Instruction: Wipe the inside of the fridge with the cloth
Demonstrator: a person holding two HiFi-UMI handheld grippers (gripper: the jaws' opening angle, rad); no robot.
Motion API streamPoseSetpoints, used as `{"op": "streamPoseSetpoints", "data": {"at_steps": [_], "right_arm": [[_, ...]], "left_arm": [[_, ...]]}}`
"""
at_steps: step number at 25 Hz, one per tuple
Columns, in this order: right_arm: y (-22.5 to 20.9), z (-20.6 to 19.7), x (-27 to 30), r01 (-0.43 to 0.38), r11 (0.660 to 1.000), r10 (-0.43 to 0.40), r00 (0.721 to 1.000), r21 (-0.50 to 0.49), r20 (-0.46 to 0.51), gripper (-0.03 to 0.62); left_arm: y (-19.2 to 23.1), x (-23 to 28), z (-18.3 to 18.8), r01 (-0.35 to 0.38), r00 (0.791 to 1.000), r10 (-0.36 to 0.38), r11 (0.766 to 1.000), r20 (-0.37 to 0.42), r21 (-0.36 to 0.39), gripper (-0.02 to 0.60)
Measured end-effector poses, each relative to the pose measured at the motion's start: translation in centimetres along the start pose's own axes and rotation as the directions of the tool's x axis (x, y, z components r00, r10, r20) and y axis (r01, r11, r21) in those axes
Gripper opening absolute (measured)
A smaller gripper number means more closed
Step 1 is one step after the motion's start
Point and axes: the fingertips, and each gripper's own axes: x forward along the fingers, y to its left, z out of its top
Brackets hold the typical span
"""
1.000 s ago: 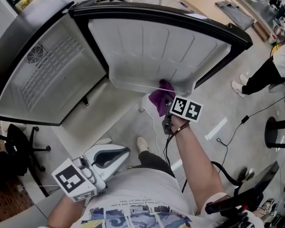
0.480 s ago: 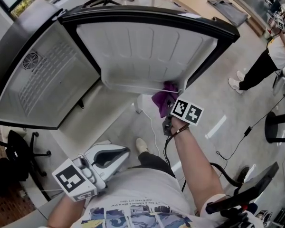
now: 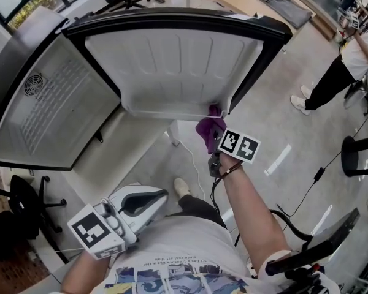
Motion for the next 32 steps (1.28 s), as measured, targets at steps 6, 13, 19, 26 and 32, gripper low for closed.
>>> {"op": "streamPoseSetpoints", "data": {"at_steps": [6, 13, 19, 26, 32], "right_arm": [[-1.4, -1.0, -1.1, 0.032, 0.999, -0.032, 0.999, -0.028, -0.003, 0.054], [-3.8, -1.2, -4.4, 0.112, 0.986, -0.11, 0.994, -0.127, 0.019, 0.054], [-0.1, -1.1, -9.3, 0.096, 0.924, -0.071, 0.994, -0.371, 0.082, 0.054], [7.4, -2.8, -17.2, 0.025, 0.763, 0.073, 0.99, -0.646, 0.124, 0.054], [10.6, -7.0, -25.9, -0.017, 0.659, 0.163, 0.979, -0.752, 0.121, 0.054]], "left_arm": [[-0.4, -0.1, -0.5, 0.003, 1.0, -0.003, 1.0, -0.001, 0.008, 0.006], [-1.9, -0.7, -1.1, 0.003, 1.0, -0.003, 1.0, 0.012, 0.016, 0.006], [-3.6, -3.8, -1.5, -0.047, 0.997, 0.046, 0.998, 0.054, 0.029, 0.006], [-6.0, -9.7, -3.1, -0.172, 0.976, 0.168, 0.985, 0.138, 0.011, 0.006], [-8.3, -15.2, -7.4, -0.291, 0.94, 0.294, 0.956, 0.175, -0.045, 0.006]]}}
